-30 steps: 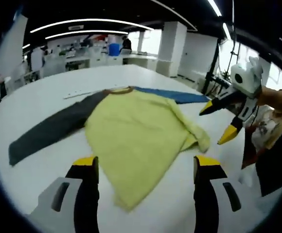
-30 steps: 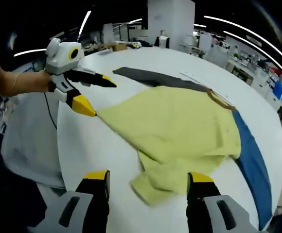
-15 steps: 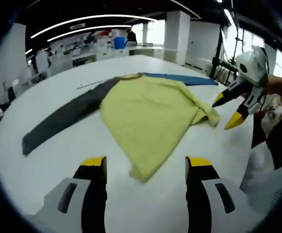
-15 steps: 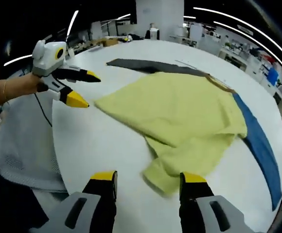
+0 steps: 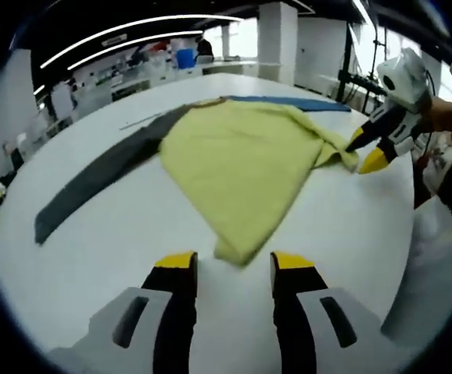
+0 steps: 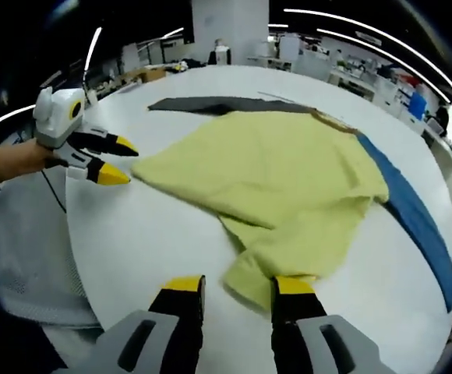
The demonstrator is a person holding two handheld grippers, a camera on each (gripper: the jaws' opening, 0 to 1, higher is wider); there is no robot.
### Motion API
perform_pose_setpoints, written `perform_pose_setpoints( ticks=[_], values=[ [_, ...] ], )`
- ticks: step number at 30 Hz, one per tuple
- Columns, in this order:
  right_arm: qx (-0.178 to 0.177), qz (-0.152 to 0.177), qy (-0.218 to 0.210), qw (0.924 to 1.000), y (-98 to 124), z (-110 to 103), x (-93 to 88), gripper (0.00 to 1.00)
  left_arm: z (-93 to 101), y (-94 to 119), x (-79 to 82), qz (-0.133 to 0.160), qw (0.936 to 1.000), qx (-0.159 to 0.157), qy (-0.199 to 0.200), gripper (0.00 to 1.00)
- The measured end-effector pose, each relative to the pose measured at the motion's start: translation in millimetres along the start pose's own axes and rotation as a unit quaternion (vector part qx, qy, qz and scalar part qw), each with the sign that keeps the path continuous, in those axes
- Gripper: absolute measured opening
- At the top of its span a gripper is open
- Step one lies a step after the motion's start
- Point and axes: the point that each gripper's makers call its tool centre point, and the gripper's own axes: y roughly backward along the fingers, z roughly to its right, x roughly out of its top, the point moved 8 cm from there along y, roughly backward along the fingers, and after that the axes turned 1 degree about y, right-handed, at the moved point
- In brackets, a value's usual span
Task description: Fold the garment on the visible template until the final outline fits inside the template.
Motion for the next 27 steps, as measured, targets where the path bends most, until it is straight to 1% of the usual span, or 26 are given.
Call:
perform_pose_setpoints(
  ticks=[3, 5, 8, 12, 13, 16, 19, 20, 23, 24, 26, 27],
  values=[
    [-0.007, 0.005, -0.015, 0.9999, -1.7, 0.1, 0.2, 0.23, 2.0, -1.6, -0.4, 0.001, 0.9999, -0.005, -0.010, 0.30],
    [-0.013, 0.004, -0.016, 0.9998, -4.5, 0.6, -0.8, 0.21, 2.5, -3.2, -0.4, 0.000, 0.9999, -0.006, -0.014, 0.29],
    [-0.018, 0.000, -0.016, 0.9997, -7.6, -0.1, -2.5, 0.19, 2.1, -4.9, 1.3, 0.009, 0.9998, -0.004, -0.017, 0.26],
    [-0.013, -0.004, -0.016, 0.9998, -9.5, -3.1, -4.6, 0.19, 0.3, -6.6, 3.7, 0.008, 0.9993, 0.002, -0.036, 0.19],
    [-0.016, -0.003, -0.016, 0.9997, -9.3, -2.9, -4.7, 0.19, 0.1, -7.0, 4.0, 0.008, 0.9992, 0.002, -0.039, 0.18],
    [-0.026, -0.005, -0.008, 0.9996, -9.7, -0.7, -5.7, 0.13, -0.5, -6.7, 6.2, 0.022, 0.9993, 0.002, -0.032, 0.15],
    [-0.033, -0.001, -0.010, 0.9994, -9.8, -0.1, -6.2, 0.10, -0.1, -6.8, 6.7, 0.020, 0.9992, 0.003, -0.034, 0.12],
    [-0.036, 0.001, -0.007, 0.9993, -9.9, 0.3, -6.4, 0.08, 0.3, -6.7, 6.9, 0.022, 0.9991, 0.002, -0.035, 0.12],
    [-0.039, 0.008, -0.010, 0.9992, -9.7, 3.4, -7.7, 0.00, 0.8, -7.7, 4.9, 0.017, 0.9993, 0.000, -0.034, 0.09],
    [-0.039, 0.007, -0.012, 0.9991, -8.9, 6.1, -8.1, 0.00, 0.7, -7.8, 4.9, 0.018, 0.9993, 0.000, -0.033, 0.09],
    [-0.031, 0.012, -0.032, 0.9989, -8.6, 7.4, -8.3, 0.00, 0.7, -8.0, 5.1, 0.021, 0.9993, 0.001, -0.030, 0.07],
    [-0.030, 0.011, -0.029, 0.9991, -8.3, 7.9, -8.5, 0.00, 0.8, -8.6, 5.2, 0.023, 0.9994, 0.001, -0.027, 0.06]
  ],
)
